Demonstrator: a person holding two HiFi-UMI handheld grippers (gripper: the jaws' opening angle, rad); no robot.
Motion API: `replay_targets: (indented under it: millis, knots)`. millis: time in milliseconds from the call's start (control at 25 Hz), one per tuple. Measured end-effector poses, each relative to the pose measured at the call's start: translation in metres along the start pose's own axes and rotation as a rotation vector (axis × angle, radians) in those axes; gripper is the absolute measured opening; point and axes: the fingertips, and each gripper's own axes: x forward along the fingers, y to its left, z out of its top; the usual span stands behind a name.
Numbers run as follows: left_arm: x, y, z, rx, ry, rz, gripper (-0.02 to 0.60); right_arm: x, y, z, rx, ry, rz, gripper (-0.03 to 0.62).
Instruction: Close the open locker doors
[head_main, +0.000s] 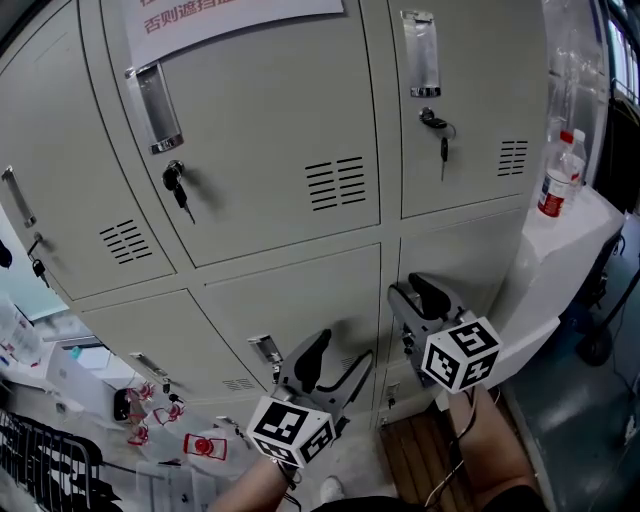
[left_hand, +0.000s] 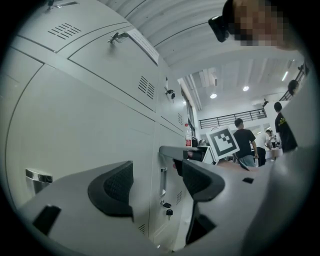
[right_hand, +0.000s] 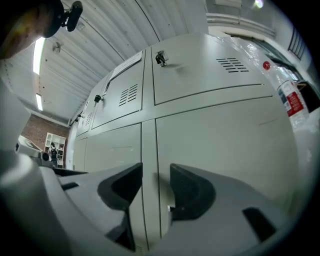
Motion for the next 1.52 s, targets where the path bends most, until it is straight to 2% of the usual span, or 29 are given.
replay_targets:
  millis: [440,760,1320,1520]
  knots:
    - [0.004,-0.005,0.005,0.007,-0.015,0.01,0.301,-0.002,0.001,-0.001,-0.012,0.009,0.021,0.161]
    - [-0.008,-0.023,0.012,0.006,-0.028,0.046,0.301,-0.028,0.01,0.005,-0.014,0.0,0.058,0.161]
    - [-0.073,-0.081,0.004,0.0,-0.012,0.163,0.29,-0.116,0.064,0.003,0.0,0.006,0.193,0.16]
    - [-0.099,-0.094,0.001,0.001,-0.005,0.162,0.264,-0.137,0.085,-0.007,0.015,0.016,0.196,0.115]
